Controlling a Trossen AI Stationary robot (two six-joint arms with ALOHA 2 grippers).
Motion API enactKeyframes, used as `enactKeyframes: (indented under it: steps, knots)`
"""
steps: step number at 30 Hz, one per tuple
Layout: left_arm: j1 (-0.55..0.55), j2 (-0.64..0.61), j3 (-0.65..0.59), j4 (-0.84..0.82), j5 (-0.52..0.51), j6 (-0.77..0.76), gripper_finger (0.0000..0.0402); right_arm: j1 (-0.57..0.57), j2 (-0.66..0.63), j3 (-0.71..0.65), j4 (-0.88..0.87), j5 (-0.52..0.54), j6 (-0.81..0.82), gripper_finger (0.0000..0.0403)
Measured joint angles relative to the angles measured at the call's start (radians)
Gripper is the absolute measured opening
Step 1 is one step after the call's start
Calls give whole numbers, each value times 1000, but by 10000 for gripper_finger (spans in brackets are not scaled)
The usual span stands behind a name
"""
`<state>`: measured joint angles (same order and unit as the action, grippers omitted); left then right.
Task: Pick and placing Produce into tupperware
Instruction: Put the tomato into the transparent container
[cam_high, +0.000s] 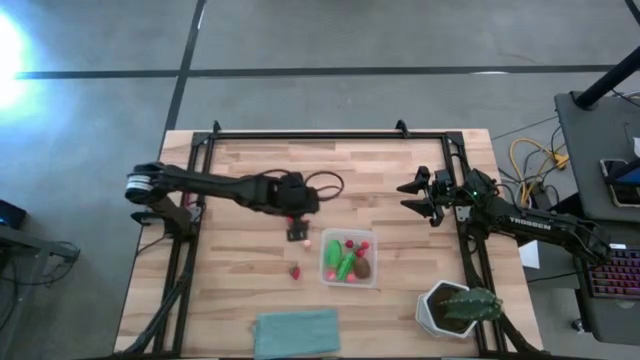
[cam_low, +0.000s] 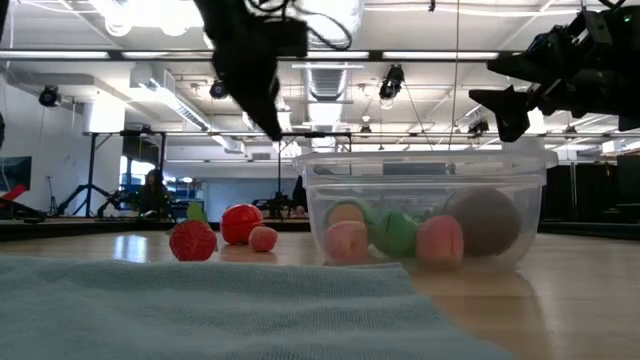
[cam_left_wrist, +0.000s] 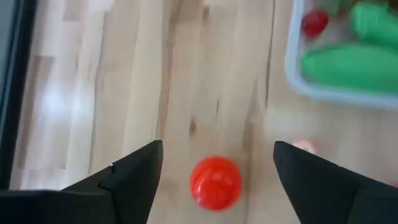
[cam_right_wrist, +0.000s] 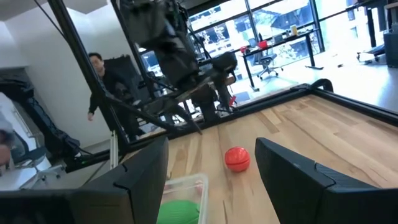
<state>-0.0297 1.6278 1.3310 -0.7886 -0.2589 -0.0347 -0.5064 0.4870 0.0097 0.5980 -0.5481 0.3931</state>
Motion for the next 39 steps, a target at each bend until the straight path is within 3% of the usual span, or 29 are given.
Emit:
enactKeyframes:
  steps: [5, 13, 35, 39]
  knots:
    - [69, -41, -146, 15, 104, 100, 283, 0, 0, 0, -3, 0, 0, 233]
    - [100, -56, -333, 180, 130, 305, 283, 0, 0, 0, -12, 0, 0, 233]
    - [173, 110, -344, 314, 201, 329, 282, 0, 0, 0, -18, 0, 0, 233]
    - [173, 107, -343, 313, 201, 330, 265, 0, 0, 0, -18, 0, 0, 233]
